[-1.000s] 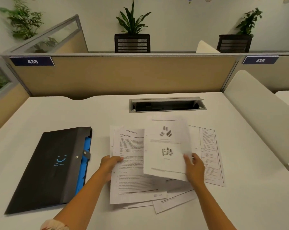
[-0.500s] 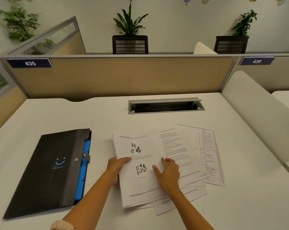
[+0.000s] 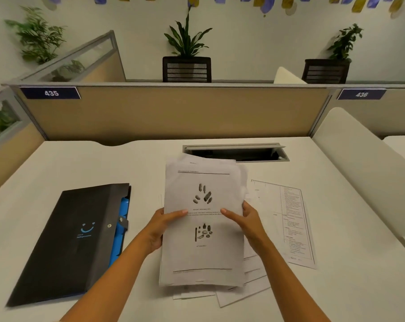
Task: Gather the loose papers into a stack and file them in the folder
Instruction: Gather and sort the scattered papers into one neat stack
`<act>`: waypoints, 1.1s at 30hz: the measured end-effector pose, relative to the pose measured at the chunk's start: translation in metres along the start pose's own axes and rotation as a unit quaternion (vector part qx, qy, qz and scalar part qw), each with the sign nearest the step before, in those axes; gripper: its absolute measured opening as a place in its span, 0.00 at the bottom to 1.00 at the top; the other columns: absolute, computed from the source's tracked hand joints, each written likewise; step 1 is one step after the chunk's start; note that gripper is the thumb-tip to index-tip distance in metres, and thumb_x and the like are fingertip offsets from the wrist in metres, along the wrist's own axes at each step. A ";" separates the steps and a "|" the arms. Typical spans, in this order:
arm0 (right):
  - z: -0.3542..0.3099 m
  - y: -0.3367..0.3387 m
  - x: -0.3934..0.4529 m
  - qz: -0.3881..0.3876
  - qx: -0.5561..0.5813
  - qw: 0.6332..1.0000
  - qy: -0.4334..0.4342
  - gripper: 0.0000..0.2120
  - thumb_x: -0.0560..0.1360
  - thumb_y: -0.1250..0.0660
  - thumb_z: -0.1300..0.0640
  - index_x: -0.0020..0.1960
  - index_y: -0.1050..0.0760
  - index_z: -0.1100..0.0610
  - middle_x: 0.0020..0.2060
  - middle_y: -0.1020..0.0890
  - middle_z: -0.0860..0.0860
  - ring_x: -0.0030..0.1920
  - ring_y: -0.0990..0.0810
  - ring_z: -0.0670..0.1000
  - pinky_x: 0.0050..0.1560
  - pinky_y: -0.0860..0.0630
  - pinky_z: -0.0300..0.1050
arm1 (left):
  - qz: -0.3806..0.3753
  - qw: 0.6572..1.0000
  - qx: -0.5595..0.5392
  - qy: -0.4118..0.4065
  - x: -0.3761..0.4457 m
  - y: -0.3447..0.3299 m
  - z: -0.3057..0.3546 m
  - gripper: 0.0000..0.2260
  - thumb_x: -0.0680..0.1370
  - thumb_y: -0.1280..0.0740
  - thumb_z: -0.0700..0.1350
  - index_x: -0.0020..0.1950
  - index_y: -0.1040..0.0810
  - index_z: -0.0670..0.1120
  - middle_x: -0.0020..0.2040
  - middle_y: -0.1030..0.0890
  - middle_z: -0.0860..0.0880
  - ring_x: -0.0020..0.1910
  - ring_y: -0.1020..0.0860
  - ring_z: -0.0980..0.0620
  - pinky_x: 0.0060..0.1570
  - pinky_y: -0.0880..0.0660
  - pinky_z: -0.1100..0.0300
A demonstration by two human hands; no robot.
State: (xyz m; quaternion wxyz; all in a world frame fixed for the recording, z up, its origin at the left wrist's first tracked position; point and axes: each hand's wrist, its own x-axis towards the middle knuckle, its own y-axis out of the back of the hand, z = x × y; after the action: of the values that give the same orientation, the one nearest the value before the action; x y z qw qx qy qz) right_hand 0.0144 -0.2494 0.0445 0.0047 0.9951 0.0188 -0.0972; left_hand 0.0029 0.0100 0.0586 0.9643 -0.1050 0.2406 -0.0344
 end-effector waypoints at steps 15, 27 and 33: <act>0.000 -0.008 -0.005 0.068 -0.081 0.993 0.044 0.16 0.77 0.34 0.43 0.57 0.21 0.52 0.52 0.16 0.47 0.53 0.17 0.48 0.56 0.19 0.47 | 0.100 0.991 0.046 -0.075 -0.007 0.007 0.011 0.20 0.70 0.21 0.46 0.60 0.21 0.47 0.51 0.14 0.45 0.49 0.15 0.45 0.46 0.17 0.49; 0.035 0.111 -0.008 0.202 -0.485 0.819 -0.231 0.64 0.55 0.22 0.30 0.78 0.48 0.57 0.75 0.39 0.61 0.75 0.39 0.64 0.72 0.41 0.65 | -0.007 0.994 -0.059 -0.092 -0.030 0.041 0.045 0.22 0.70 0.24 0.44 0.63 0.19 0.46 0.58 0.16 0.40 0.56 0.18 0.37 0.51 0.19 0.40; 0.034 0.117 -0.009 0.241 -0.509 0.792 -0.235 0.59 0.53 0.22 0.29 0.71 0.39 0.59 0.67 0.29 0.60 0.69 0.32 0.63 0.68 0.35 0.62 | -0.042 0.976 -0.206 -0.063 -0.028 0.054 0.032 0.15 0.75 0.35 0.44 0.59 0.16 0.48 0.53 0.15 0.42 0.49 0.15 0.41 0.49 0.19 0.39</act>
State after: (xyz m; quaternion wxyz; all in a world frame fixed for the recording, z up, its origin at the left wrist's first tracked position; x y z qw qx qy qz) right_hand 0.0032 -0.3675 0.0135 0.5379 0.7677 -0.1765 -0.3004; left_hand -0.0059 0.0717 0.0874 0.9328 -0.3133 0.1769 -0.0177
